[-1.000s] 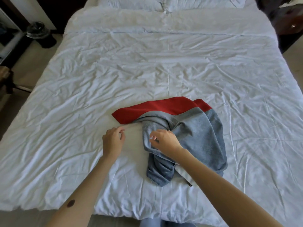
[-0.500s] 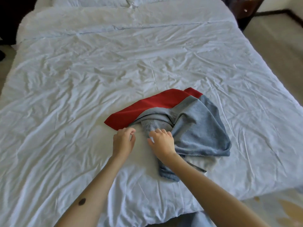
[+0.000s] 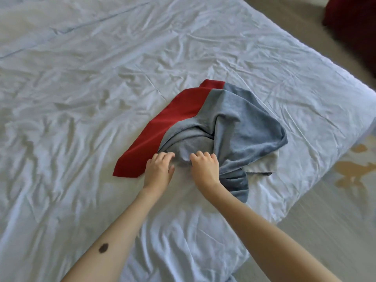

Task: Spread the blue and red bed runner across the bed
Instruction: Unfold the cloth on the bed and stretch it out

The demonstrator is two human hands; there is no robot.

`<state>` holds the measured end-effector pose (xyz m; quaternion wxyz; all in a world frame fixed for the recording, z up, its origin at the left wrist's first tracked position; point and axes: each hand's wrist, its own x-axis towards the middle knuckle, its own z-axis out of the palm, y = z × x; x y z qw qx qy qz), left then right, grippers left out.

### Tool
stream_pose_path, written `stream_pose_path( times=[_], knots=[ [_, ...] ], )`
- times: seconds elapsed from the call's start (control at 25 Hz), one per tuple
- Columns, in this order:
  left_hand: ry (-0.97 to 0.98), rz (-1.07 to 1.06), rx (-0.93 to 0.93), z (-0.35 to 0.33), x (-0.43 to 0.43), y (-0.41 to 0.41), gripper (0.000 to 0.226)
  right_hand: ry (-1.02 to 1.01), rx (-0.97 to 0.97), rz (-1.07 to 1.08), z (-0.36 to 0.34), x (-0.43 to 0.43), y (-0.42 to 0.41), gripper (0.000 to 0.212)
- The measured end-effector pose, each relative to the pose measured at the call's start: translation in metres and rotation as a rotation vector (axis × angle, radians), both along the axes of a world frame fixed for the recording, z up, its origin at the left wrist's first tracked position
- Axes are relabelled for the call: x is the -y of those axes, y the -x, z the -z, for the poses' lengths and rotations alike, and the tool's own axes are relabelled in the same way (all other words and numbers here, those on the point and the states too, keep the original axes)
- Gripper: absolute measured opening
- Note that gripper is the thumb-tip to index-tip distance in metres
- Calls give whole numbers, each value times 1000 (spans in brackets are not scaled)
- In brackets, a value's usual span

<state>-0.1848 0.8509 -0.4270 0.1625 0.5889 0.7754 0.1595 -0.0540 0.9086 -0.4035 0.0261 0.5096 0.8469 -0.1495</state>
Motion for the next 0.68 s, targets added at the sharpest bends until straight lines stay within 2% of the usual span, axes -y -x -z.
stream_pose_path(
  times=[0.08, 0.24, 0.48, 0.56, 0.68],
  knots=[
    [-3, 1, -7, 5, -11, 2, 41, -5, -70, 20, 2, -4, -5, 13],
    [-41, 7, 44, 0, -23, 9, 45, 32, -231, 4, -17, -8, -10, 21],
    [-92, -53, 116, -23, -24, 29, 17, 51, -345, -69, -64, -28, -6, 20],
    [-123, 34, 99, -36, -22, 35, 12, 31, -367, -63, -76, -35, -13, 19],
    [-131, 260, 86, -57, -18, 42, 8, 26, -382, 59, -89, -56, -24, 20]
  ],
)
